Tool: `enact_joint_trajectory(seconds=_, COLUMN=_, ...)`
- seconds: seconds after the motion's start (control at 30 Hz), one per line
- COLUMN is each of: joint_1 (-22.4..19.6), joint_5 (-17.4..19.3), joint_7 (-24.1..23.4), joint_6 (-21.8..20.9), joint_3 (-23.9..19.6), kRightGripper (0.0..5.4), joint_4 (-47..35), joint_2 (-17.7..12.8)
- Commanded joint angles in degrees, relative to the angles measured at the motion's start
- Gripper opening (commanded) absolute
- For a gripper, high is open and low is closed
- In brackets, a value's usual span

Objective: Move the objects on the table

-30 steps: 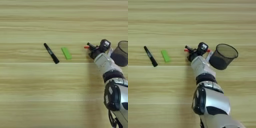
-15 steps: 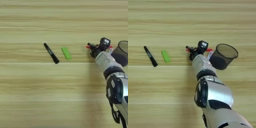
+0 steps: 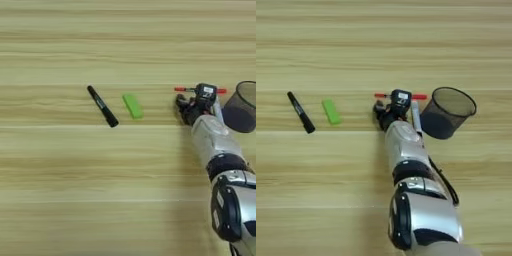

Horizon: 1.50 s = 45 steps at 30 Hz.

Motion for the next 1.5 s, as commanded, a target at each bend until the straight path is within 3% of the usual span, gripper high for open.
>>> enact_joint_trajectory(seconds=0.03, joint_1=1.7, joint_5=0.2, joint_7=-0.4, joint_6=3.1, joint_3=0.8, kRightGripper=2.58, joint_4=-13.2, joint_2=-0.1)
enact_joint_trajectory(seconds=0.27, joint_1=9.9, joint_5=-0.1, joint_7=-1.1, joint_6=9.1, joint_3=1.9, kRightGripper=3.3, joint_4=-30.5, joint_2=1.6)
enact_joint_trajectory(seconds=0.67, joint_1=20.6, joint_5=-3.1, joint_7=-3.4, joint_6=12.6, joint_3=2.6, kRightGripper=4.59, joint_4=-49.2, joint_2=2.3)
enact_joint_trajectory(seconds=0.93, joint_1=26.9, joint_5=-2.7, joint_7=-4.1, joint_6=14.3, joint_3=0.4, kRightGripper=5.37, joint_4=-55.1, joint_2=2.9)
enact_joint_trajectory(seconds=1.2, joint_1=30.7, joint_5=-2.0, joint_7=-4.2, joint_6=15.0, joint_3=-1.9, kRightGripper=5.37, joint_4=-56.4, joint_2=3.5)
enact_joint_trajectory(seconds=1.5, joint_1=31.3, joint_5=-1.9, joint_7=-4.4, joint_6=14.4, joint_3=-3.4, kRightGripper=5.37, joint_4=-54.6, joint_2=3.5)
